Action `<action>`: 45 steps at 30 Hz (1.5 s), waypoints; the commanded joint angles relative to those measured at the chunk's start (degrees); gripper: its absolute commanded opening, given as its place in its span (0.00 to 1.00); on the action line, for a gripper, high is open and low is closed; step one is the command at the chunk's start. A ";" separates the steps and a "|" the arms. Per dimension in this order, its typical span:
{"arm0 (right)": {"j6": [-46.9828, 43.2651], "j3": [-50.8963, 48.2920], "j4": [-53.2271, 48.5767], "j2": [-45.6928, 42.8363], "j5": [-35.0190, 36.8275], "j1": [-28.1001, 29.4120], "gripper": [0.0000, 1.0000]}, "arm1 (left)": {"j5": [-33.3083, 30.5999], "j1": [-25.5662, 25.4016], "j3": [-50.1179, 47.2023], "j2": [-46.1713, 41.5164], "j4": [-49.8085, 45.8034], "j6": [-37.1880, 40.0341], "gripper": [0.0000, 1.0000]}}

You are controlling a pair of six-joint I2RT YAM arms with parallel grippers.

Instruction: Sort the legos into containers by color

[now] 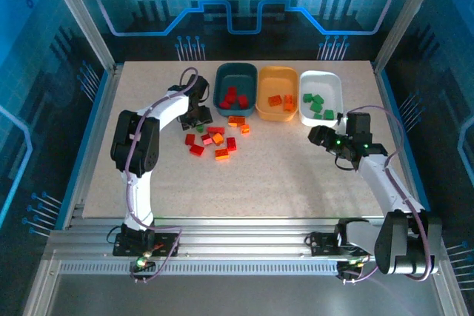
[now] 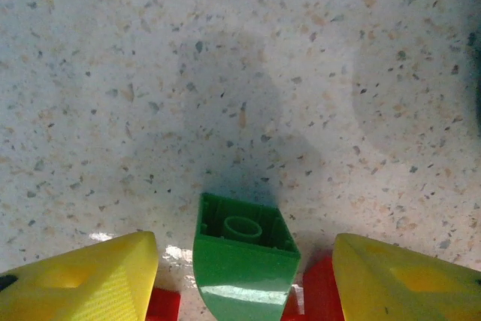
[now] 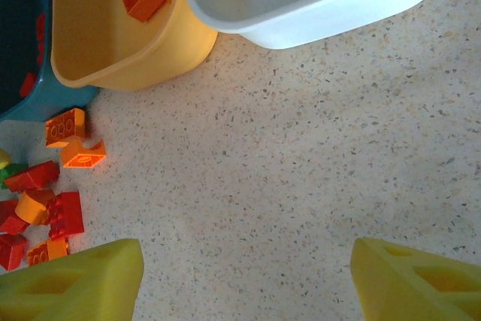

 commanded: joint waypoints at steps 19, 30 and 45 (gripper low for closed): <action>-1.29 1.83 -1.43 -1.60 1.46 1.14 0.74 | -2.14 -0.26 0.21 -0.25 -0.44 3.06 0.21; 0.42 2.65 -2.23 -2.15 5.56 0.89 0.74 | 7.23 -10.05 12.97 -6.29 -0.15 6.27 0.19; 3.62 -0.32 -2.57 -6.21 5.48 -5.27 0.74 | 32.09 -25.83 58.50 30.26 18.97 -2.29 0.21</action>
